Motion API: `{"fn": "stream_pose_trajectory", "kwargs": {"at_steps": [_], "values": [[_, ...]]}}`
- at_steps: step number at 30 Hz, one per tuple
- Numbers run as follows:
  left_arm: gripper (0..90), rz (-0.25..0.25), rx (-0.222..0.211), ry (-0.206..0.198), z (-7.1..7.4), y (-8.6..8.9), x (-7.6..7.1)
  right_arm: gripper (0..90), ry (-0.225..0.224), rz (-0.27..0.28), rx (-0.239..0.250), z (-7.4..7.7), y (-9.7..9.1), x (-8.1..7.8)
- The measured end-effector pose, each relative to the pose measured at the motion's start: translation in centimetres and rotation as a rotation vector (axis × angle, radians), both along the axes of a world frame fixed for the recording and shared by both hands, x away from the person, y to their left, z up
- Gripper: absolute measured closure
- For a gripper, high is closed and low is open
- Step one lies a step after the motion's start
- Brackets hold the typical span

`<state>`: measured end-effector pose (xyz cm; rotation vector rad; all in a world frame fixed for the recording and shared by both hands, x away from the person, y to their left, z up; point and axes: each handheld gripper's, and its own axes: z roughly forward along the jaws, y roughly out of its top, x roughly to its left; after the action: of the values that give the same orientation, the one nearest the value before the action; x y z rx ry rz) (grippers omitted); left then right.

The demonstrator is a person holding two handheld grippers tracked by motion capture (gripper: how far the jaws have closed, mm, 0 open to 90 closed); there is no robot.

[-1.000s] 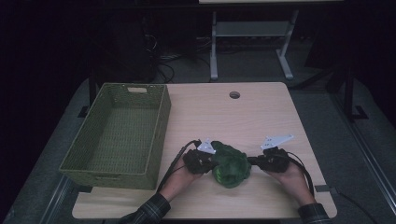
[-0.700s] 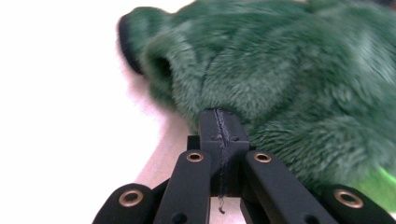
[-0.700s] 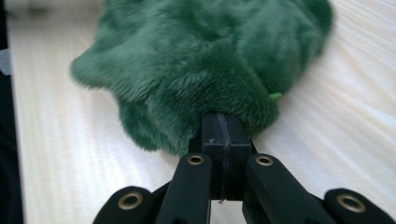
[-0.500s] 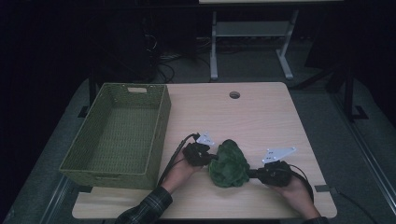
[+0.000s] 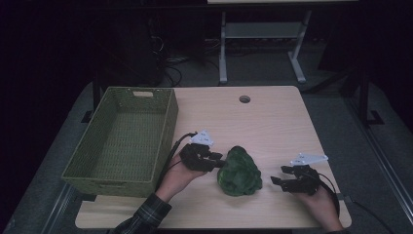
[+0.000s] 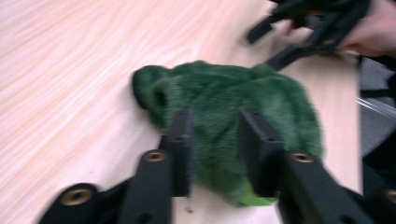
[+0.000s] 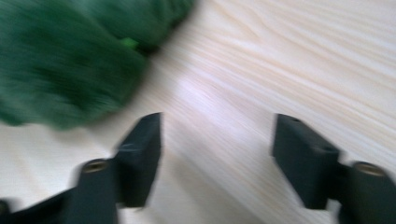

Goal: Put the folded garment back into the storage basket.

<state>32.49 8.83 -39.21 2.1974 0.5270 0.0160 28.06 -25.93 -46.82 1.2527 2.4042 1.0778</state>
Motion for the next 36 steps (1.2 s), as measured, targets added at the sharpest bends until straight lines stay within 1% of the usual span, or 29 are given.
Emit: {"fn": "stream_pose_trajectory", "kwargs": {"at_steps": [1,2,3,5,6,7,10,11,13,15,17,20,24,26,27,30,34,36], "values": [[56.7,-0.012,0.000,0.001,0.1,-0.2,-0.2,26.3,0.007,-0.009,-0.013,-0.3,0.0,0.2],[53.0,-0.033,0.007,-0.004,0.1,-0.4,-0.3,23.7,0.002,-0.019,-0.022,-0.5,0.0,0.4],[48.2,-0.043,0.008,-0.001,0.1,-0.6,-0.4,20.6,-0.005,-0.029,-0.033,-0.6,0.0,0.5],[41.5,-0.072,0.021,0.015,-0.2,-1.2,-0.5,16.3,-0.007,-0.044,-0.034,-0.7,-0.2,0.7],[37.8,-0.092,0.037,0.021,-0.6,-1.5,-0.5,13.5,-0.012,-0.056,-0.038,-0.8,-0.2,0.8],[33.8,-0.103,0.048,0.022,-0.8,-1.7,-0.5,13.2,-0.022,-0.064,-0.048,-0.9,-0.2,0.9],[24.3,-0.131,0.091,0.019,-1.6,-2.4,-0.4,11.5,-0.037,-0.063,-0.062,-1.0,-0.1,0.8],[21.8,-0.138,0.100,0.019,-1.8,-2.6,-0.4,10.3,-0.049,-0.061,-0.080,-1.1,0.1,0.8],[18.8,-0.150,0.121,0.009,-2.2,-2.9,-0.3,9.5,-0.056,-0.060,-0.084,-1.2,0.2,0.7],[17.8,-0.167,0.141,0.001,-2.5,-3.2,-0.2,9.5,-0.059,-0.059,-0.081,-1.2,0.1,0.8],[17.2,-0.178,0.156,0.002,-3.0,-3.5,0.0,9.5,-0.067,-0.056,-0.078,-1.3,0.1,0.8],[16.6,-0.196,0.191,0.014,-3.8,-4.0,0.1,9.5,-0.072,-0.056,-0.076,-1.4,0.1,0.7],[15.9,-0.210,0.236,-0.005,-4.8,-4.5,0.1,9.5,-0.077,-0.054,-0.073,-1.4,0.1,0.8],[15.0,-0.212,0.248,-0.006,-5.2,-4.7,0.1,9.5,-0.077,-0.055,-0.072,-1.4,0.1,0.8],[14.9,-0.217,0.262,-0.010,-5.4,-4.8,0.1,9.5,-0.078,-0.055,-0.072,-1.4,0.1,0.8],[14.6,-0.226,0.277,-0.015,-5.8,-5.0,0.2,9.5,-0.078,-0.056,-0.072,-1.4,0.1,0.8],[14.6,-0.227,0.304,-0.010,-6.5,-5.1,0.2,9.6,-0.080,-0.055,-0.072,-1.4,0.1,0.8],[14.7,-0.227,0.309,-0.016,-6.6,-5.2,0.2,9.6,-0.080,-0.056,-0.072,-1.4,0.1,0.8]]}}
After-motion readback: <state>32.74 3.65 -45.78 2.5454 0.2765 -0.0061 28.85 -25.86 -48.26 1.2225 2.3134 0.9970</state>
